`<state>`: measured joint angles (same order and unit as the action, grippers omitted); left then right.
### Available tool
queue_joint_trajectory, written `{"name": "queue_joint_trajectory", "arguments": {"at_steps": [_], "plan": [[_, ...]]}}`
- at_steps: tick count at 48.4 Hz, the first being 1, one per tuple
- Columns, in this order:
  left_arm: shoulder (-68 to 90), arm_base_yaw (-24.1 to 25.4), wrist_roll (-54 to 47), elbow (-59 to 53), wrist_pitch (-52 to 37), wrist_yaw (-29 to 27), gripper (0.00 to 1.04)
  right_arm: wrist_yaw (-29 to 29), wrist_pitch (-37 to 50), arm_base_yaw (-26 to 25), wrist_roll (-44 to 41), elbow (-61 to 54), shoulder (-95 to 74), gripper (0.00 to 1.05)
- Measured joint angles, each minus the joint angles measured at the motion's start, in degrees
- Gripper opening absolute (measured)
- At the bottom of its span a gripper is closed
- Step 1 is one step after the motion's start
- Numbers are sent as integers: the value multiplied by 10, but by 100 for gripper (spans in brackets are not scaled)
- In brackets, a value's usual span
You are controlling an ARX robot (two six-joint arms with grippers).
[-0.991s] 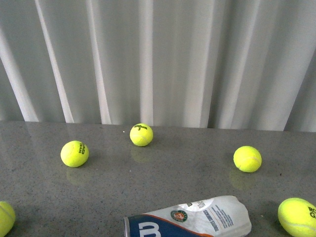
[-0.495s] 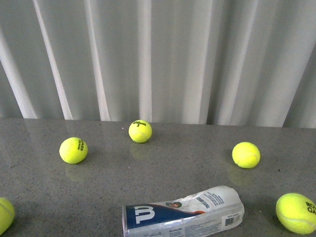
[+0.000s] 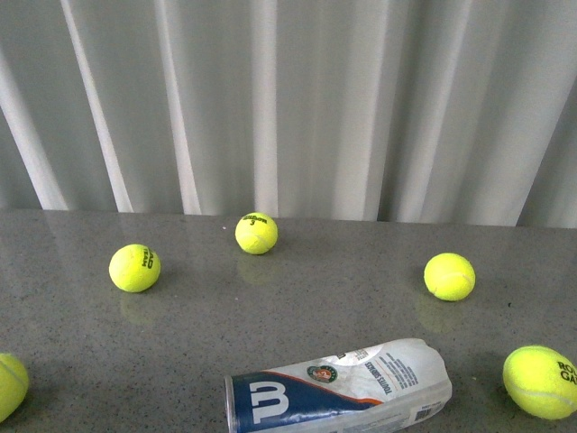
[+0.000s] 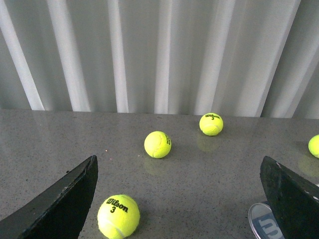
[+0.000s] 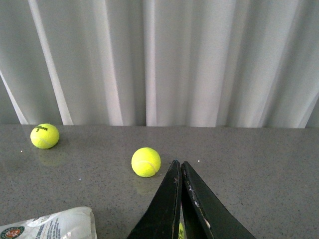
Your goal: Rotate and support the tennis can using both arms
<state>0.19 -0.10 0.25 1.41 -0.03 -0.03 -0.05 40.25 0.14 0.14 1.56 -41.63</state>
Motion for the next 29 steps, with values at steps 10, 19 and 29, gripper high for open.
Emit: {"name": "queue_joint_trajectory", "arguments": {"at_steps": [10, 19, 29], "plan": [[0, 0, 0, 0, 0, 0, 98, 0, -54, 0, 0, -13, 59, 3], [0, 0, 0, 0, 0, 0, 98, 0, -108, 0, 0, -13, 118, 3], [0, 0, 0, 0, 0, 0, 98, 0, -159, 0, 0, -13, 173, 3]]}}
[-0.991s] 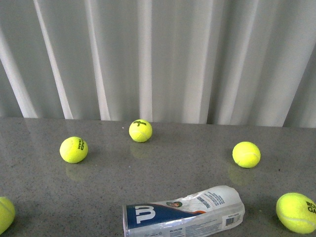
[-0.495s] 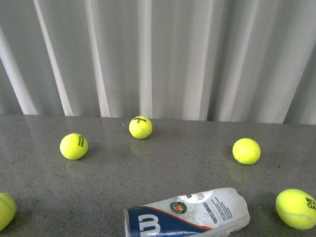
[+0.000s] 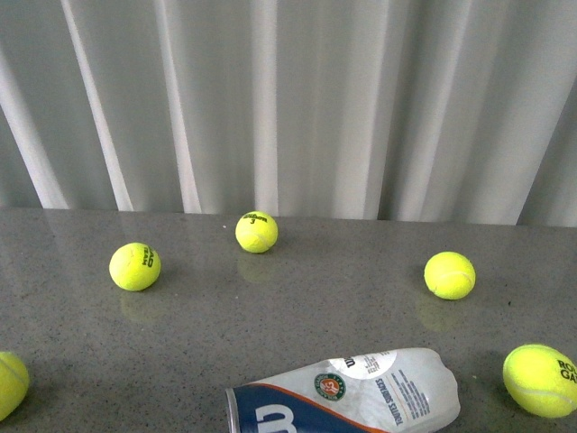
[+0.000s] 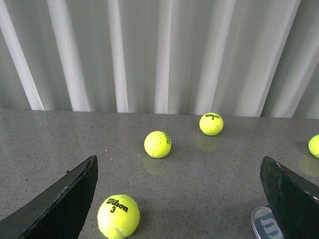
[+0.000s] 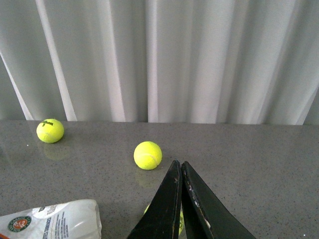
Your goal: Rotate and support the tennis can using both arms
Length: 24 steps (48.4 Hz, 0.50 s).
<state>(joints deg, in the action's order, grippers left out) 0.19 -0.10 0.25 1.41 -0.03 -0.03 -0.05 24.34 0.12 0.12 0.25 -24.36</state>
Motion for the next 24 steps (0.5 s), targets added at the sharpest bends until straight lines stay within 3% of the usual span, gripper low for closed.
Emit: {"name": "queue_joint_trajectory", "arguments": {"at_steps": [24], "plan": [[0, 0, 0, 0, 0, 0, 98, 0, -115, 0, 0, 0, 117, 3]]}}
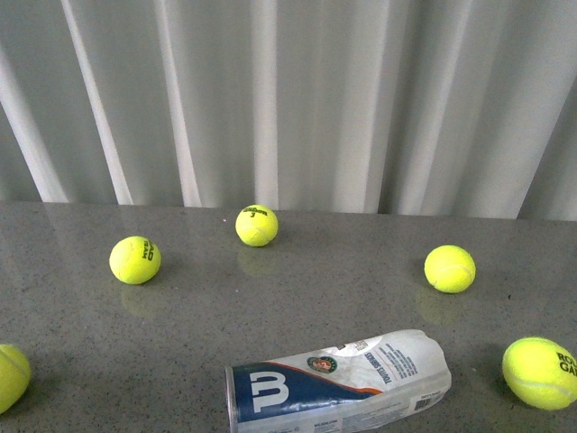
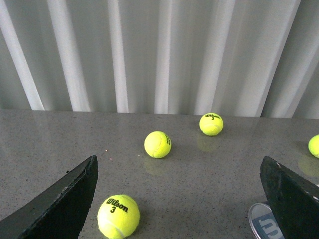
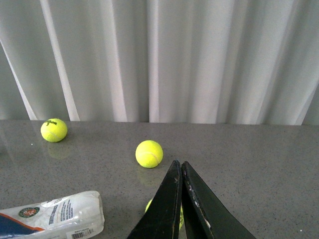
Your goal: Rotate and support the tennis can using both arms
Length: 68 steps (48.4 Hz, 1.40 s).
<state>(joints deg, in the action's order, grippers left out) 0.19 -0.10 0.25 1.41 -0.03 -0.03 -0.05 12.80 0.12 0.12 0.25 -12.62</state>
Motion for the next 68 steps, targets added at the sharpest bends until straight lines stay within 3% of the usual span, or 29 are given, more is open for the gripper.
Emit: {"name": "queue_joint_trajectory", "arguments": {"at_steps": [10, 15, 27, 30, 42, 49, 68], "plan": [[0, 0, 0, 0, 0, 0, 98, 0, -25, 0, 0, 0, 26, 3], [0, 0, 0, 0, 0, 0, 98, 0, -122, 0, 0, 0, 103, 3], [0, 0, 0, 0, 0, 0, 98, -1, -127, 0, -1, 0, 123, 5], [-1, 0, 0, 0, 0, 0, 98, -1, -127, 0, -1, 0, 123, 15], [-1, 0, 0, 0, 0, 0, 98, -1, -127, 0, -1, 0, 124, 73], [-1, 0, 0, 0, 0, 0, 98, 0, -127, 0, -1, 0, 124, 98], [-1, 0, 0, 0, 0, 0, 98, 0, -127, 0, -1, 0, 124, 98]]}}
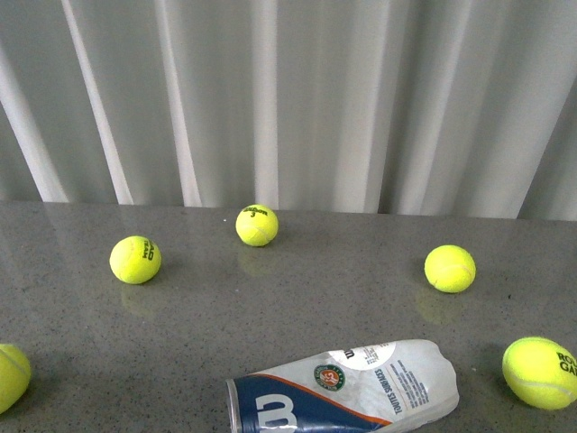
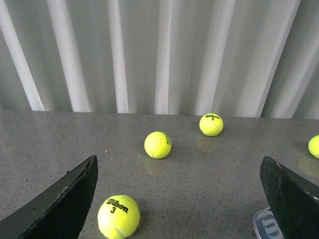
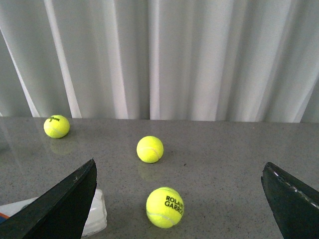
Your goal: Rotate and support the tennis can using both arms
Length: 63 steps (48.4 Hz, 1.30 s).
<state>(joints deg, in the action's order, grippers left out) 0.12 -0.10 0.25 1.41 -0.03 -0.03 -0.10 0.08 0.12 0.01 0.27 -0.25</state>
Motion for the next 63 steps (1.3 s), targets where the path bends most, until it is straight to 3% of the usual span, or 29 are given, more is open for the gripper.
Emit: {"name": "queue_joint_trajectory", "arguments": {"at_steps": [6, 8, 10, 14, 21, 26, 35, 44, 63], "plan": [[19, 8, 27, 11, 32, 26, 98, 0, 0, 0, 0, 0, 0, 98], [87, 29, 92, 45, 92, 106, 98, 0, 0, 0, 0, 0, 0, 98], [164, 47, 136, 66, 81, 171, 98, -1, 0, 0, 0, 0, 0, 98], [360, 76, 153, 128, -20, 302, 98, 0, 0, 0, 0, 0, 0, 98], [667, 68, 167, 237, -138, 442, 98, 0, 0, 0, 0, 0, 0, 98], [875, 33, 208, 268, -228, 442, 98, 0, 0, 0, 0, 0, 0, 98], [1007, -23, 253, 301, -295, 440, 98, 0, 0, 0, 0, 0, 0, 98], [1052, -77, 266, 309, -312, 433, 98, 0, 0, 0, 0, 0, 0, 98], [1100, -113, 291, 329, -350, 409, 98, 0, 0, 0, 0, 0, 0, 98]]}}
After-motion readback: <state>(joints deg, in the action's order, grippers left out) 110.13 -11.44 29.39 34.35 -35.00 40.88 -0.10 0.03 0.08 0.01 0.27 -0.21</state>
